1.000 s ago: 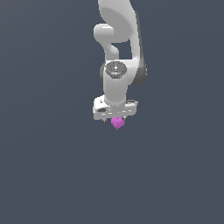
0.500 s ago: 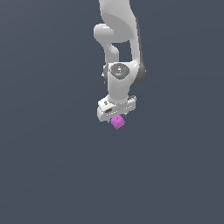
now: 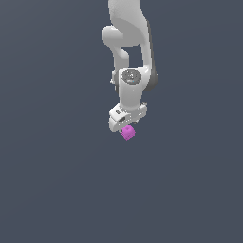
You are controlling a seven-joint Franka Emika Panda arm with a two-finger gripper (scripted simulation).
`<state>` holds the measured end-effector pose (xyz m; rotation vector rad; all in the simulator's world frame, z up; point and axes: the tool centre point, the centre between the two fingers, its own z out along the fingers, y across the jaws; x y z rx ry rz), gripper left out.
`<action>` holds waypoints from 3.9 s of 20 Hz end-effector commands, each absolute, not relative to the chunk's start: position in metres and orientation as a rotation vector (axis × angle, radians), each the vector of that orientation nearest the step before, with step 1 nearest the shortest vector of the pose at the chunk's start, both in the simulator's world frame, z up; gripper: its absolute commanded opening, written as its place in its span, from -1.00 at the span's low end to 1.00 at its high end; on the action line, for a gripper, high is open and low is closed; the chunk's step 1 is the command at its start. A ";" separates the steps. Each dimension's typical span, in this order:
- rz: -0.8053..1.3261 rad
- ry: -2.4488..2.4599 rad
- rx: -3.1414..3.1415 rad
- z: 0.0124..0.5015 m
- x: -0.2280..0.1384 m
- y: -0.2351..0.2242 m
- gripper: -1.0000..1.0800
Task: Pick up the object and move it to a goal position.
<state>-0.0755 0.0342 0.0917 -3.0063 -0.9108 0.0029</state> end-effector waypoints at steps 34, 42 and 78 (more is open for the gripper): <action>-0.002 -0.941 -2.998 0.041 -0.077 0.034 -1.00; -0.002 -0.941 -2.998 0.045 -0.062 0.011 -1.00; 0.000 -0.942 -2.997 0.073 0.092 -0.199 -1.00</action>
